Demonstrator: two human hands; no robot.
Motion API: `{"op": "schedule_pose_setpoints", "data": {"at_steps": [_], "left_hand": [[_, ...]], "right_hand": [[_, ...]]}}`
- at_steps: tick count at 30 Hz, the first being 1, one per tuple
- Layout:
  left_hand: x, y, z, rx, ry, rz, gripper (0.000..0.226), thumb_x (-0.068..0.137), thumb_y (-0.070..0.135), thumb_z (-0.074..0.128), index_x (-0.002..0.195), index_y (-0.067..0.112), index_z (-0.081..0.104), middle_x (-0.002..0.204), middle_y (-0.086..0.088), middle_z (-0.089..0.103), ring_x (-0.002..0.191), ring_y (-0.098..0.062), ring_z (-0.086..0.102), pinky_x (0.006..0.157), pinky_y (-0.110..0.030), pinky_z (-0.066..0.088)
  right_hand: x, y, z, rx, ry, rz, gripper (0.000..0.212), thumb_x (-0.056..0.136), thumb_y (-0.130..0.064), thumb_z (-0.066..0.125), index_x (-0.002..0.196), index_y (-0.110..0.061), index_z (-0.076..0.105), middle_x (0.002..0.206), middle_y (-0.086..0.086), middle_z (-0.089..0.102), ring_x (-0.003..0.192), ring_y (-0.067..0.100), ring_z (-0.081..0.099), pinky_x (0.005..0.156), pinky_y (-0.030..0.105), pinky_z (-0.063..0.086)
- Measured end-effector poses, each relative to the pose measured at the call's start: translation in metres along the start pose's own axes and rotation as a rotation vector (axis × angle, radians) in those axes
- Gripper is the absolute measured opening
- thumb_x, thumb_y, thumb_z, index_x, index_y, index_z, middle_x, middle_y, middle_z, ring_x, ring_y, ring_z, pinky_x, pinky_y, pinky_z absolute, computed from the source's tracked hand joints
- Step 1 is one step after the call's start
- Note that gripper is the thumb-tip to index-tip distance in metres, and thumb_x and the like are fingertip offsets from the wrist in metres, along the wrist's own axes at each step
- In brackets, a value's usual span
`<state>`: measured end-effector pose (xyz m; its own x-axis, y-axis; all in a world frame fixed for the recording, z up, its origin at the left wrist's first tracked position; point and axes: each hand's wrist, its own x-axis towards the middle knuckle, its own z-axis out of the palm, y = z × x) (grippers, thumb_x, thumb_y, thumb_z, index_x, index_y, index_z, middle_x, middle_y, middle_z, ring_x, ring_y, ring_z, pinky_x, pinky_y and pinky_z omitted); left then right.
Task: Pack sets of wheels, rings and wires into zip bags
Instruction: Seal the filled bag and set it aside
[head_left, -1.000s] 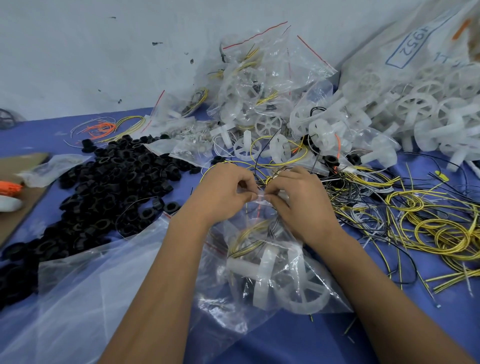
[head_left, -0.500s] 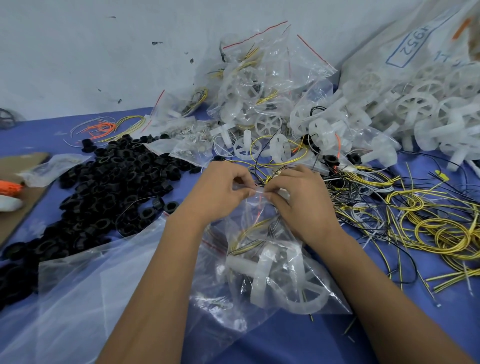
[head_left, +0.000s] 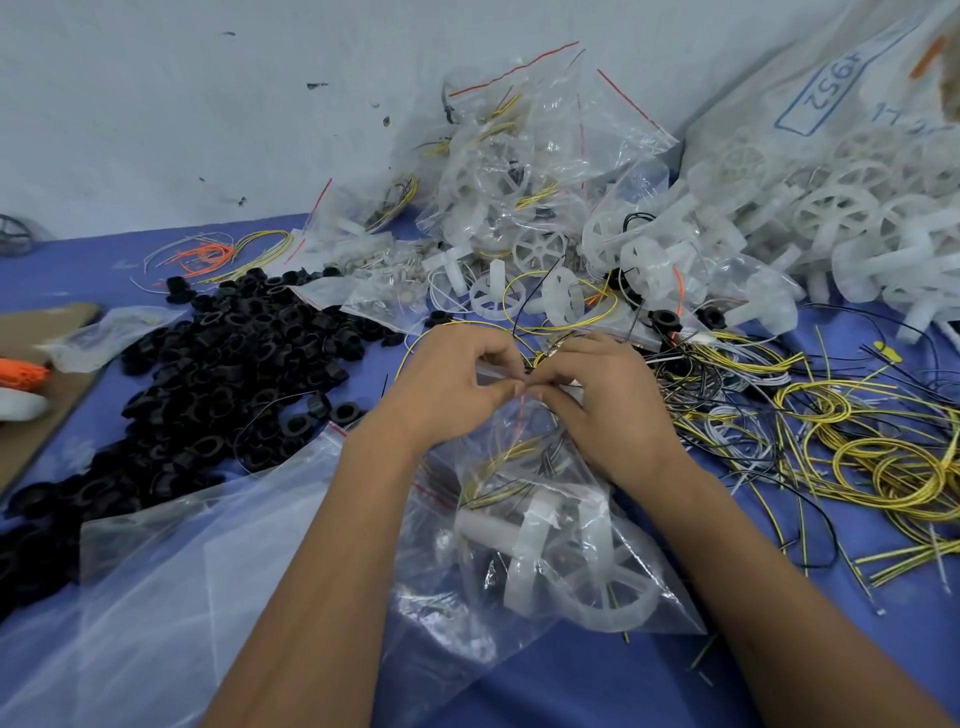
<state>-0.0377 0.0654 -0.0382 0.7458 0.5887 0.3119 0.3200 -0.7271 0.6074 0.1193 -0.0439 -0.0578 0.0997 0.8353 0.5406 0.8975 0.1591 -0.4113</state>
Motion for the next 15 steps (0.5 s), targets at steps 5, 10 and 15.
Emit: {"op": "schedule_pose_setpoints", "data": {"at_steps": [5, 10, 15], "left_hand": [[0.0000, -0.0014, 0.0015, -0.042, -0.028, -0.023, 0.011, 0.084, 0.002, 0.078, 0.080, 0.010, 0.072, 0.081, 0.002, 0.072, 0.084, -0.011, 0.066, 0.082, -0.028, 0.052], [-0.0001, -0.0032, 0.0027, -0.046, -0.010, -0.042, 0.008, 0.083, 0.006, 0.080, 0.082, 0.012, 0.075, 0.080, 0.002, 0.073, 0.081, -0.011, 0.066, 0.079, -0.026, 0.050], [-0.0030, -0.0074, -0.0018, -0.071, 0.030, -0.067, 0.012, 0.082, 0.011, 0.084, 0.078, 0.017, 0.074, 0.081, 0.003, 0.075, 0.082, -0.012, 0.069, 0.076, -0.026, 0.051]], "right_hand": [[-0.0006, 0.0002, 0.0013, 0.029, 0.002, 0.002, 0.007, 0.082, -0.008, 0.081, 0.088, -0.012, 0.079, 0.080, 0.004, 0.068, 0.081, 0.028, 0.060, 0.075, 0.045, 0.050], [-0.0006, 0.0002, 0.0008, 0.005, -0.005, 0.004, 0.006, 0.084, -0.010, 0.079, 0.088, -0.014, 0.078, 0.081, 0.000, 0.068, 0.082, 0.025, 0.060, 0.075, 0.045, 0.050], [-0.0021, -0.0009, -0.0030, -0.100, 0.004, 0.064, 0.005, 0.088, -0.018, 0.074, 0.088, -0.023, 0.076, 0.087, -0.009, 0.069, 0.092, 0.023, 0.058, 0.083, 0.047, 0.045]]}}
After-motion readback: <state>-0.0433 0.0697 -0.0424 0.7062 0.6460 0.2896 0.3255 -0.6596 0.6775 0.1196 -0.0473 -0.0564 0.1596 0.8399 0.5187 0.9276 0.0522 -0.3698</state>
